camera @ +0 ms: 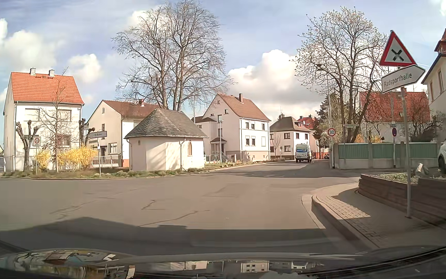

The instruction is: Follow the waypoints while adhering to traffic rules and regulations

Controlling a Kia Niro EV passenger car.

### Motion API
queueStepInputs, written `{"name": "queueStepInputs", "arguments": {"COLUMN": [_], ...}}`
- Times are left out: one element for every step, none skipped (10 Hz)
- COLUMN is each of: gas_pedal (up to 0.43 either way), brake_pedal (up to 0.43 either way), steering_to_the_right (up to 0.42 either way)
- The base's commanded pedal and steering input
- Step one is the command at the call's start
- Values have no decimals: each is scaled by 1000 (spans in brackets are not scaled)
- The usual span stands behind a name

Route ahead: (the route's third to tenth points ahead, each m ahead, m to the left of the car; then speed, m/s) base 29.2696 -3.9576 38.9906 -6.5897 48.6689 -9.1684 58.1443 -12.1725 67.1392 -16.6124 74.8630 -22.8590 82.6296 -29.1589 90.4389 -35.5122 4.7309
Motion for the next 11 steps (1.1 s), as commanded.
{"name": "queueStepInputs", "arguments": {"gas_pedal": [0,0,0,0,0,0,0,0,0,0,0], "brake_pedal": [0,0,0,0,0,0,0,0,0,0,0], "steering_to_the_right": [42,42,42,42,42,42,42,42,42,42,42]}}
